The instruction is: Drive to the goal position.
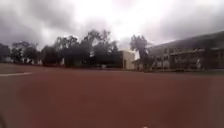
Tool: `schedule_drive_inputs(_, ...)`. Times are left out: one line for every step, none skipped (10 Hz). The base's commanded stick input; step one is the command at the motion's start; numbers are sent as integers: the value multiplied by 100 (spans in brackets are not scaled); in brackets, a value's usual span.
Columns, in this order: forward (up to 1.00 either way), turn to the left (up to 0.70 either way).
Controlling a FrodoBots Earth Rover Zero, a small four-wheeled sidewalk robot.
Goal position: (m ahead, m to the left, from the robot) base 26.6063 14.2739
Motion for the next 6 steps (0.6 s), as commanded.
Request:
schedule_drive_inputs(70, 0)
schedule_drive_inputs(70, 0)
schedule_drive_inputs(70, 0)
schedule_drive_inputs(70, 0)
schedule_drive_inputs(70, 0)
schedule_drive_inputs(70, 0)
